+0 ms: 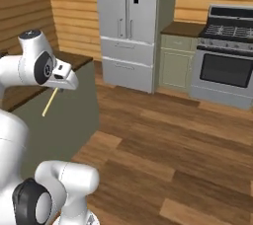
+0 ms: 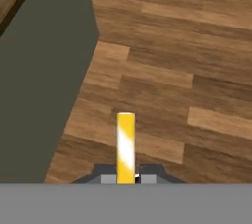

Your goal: Take a straw from the drawer in front and place it inside the glass cup on the dining counter.

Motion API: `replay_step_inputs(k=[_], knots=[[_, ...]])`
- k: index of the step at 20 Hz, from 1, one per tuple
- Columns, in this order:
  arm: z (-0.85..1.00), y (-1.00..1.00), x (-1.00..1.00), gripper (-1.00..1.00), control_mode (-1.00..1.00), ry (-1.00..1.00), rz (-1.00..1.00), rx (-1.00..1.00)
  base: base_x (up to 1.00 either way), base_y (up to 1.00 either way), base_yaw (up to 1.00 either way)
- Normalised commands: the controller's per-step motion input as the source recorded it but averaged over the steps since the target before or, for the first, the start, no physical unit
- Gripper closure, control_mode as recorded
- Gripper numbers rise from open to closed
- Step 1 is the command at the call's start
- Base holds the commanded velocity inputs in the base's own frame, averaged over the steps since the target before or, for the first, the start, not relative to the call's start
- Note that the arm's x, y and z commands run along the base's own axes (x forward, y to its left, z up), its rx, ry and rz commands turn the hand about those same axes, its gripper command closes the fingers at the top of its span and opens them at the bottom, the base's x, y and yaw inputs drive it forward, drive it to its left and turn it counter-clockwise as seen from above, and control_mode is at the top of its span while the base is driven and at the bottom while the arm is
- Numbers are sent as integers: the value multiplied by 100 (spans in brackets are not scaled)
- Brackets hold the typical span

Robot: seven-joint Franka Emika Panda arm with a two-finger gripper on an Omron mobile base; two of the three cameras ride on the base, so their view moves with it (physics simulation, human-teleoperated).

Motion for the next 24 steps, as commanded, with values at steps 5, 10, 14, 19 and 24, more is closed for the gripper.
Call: replay_step_inputs(k=[5, 10, 14, 19, 24], knots=[[0, 0, 0, 100, 100, 0, 0, 0, 100, 21, -35], [0, 0, 0, 100, 100, 0, 0, 0, 100, 0, -21], [0, 0, 0, 100, 100, 0, 0, 0, 100, -3, -7], [0, 0, 0, 100, 100, 0, 0, 0, 100, -13, 1], [0, 0, 0, 100, 100, 0, 0, 0, 100, -27, 23]])
